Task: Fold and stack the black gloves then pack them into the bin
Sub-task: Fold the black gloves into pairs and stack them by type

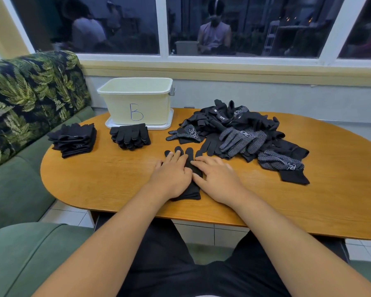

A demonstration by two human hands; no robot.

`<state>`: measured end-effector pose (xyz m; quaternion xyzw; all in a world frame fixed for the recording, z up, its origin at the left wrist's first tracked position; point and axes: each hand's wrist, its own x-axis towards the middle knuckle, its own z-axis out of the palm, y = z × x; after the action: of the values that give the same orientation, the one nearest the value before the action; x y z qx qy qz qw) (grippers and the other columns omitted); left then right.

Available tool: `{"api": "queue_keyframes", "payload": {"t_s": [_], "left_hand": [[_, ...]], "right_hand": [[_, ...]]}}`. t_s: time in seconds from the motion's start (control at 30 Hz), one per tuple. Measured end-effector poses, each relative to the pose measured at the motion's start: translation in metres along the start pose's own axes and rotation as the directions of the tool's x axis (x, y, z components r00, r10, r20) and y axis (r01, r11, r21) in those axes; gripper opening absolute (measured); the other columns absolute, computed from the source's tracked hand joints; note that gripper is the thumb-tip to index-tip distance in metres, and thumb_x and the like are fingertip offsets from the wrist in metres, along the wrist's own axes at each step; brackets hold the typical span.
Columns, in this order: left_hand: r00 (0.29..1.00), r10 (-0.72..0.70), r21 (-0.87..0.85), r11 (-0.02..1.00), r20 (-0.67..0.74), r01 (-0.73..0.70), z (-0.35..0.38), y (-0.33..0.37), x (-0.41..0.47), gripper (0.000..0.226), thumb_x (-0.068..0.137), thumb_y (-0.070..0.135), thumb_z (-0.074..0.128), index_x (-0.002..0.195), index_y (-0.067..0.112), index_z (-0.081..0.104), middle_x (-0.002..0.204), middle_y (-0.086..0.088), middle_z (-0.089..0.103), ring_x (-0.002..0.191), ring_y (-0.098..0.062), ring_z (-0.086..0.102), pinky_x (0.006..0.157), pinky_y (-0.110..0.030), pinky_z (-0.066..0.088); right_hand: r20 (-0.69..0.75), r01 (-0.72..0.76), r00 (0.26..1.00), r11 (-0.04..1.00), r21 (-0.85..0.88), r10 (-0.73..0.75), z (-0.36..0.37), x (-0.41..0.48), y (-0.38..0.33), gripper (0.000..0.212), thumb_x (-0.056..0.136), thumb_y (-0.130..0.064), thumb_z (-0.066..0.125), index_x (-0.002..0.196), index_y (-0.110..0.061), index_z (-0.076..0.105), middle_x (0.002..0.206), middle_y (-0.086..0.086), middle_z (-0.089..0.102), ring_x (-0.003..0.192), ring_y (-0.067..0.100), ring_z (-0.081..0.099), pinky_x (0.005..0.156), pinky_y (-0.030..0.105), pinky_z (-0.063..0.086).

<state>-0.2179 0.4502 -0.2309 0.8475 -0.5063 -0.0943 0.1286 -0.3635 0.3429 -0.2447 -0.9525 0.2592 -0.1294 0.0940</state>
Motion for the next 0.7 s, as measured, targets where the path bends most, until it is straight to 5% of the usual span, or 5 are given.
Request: {"api": "queue_keyframes", "payload": {"t_s": [0.27,0.47,0.6,0.7], "left_hand": [[0.997,0.075,0.012,0.997,0.034,-0.075,-0.005,-0.009,0.012,0.063,0.11,0.04,0.024,0.171,0.033,0.01,0.179,0.008,0.002,0.164,-0.015,-0.002,0.132,-0.051,0.001],[0.989,0.145,-0.156,0.976,-0.039,-0.15,-0.006,-0.014,0.007,0.06,0.11,0.027,0.031,0.168,0.033,0.022,0.176,0.005,0.023,0.163,-0.008,0.009,0.133,-0.046,0.004],[0.968,0.015,-0.366,0.924,-0.251,-0.109,-0.008,-0.025,-0.004,0.046,0.11,0.03,0.037,0.154,0.039,0.046,0.154,0.012,0.055,0.145,-0.014,0.046,0.119,-0.046,0.042],[0.95,0.013,-0.379,0.915,-0.311,-0.136,-0.008,-0.033,-0.028,0.035,0.109,0.022,0.049,0.141,0.032,0.059,0.134,0.016,0.063,0.125,-0.005,0.057,0.106,-0.037,0.052]], "right_hand": [[-0.044,-0.057,0.997,0.994,0.098,0.062,-0.001,-0.002,0.005,0.059,0.107,-0.06,0.046,0.158,-0.032,0.047,0.164,-0.013,0.043,0.152,0.012,0.034,0.124,0.042,0.029],[-0.024,-0.059,0.998,0.995,0.08,0.061,-0.002,-0.002,0.004,0.054,0.108,-0.057,0.045,0.155,-0.032,0.051,0.163,-0.013,0.046,0.152,0.013,0.036,0.125,0.043,0.03],[-0.089,-0.066,0.993,0.98,0.19,0.084,-0.006,-0.009,0.004,0.039,0.109,-0.041,0.048,0.146,-0.034,0.059,0.152,-0.016,0.055,0.144,0.01,0.043,0.118,0.041,0.036],[-0.145,-0.049,0.984,0.938,0.343,0.104,-0.012,-0.02,0.009,0.026,0.107,-0.027,0.056,0.126,-0.034,0.072,0.125,-0.022,0.064,0.12,0.001,0.048,0.099,0.029,0.041]]}}
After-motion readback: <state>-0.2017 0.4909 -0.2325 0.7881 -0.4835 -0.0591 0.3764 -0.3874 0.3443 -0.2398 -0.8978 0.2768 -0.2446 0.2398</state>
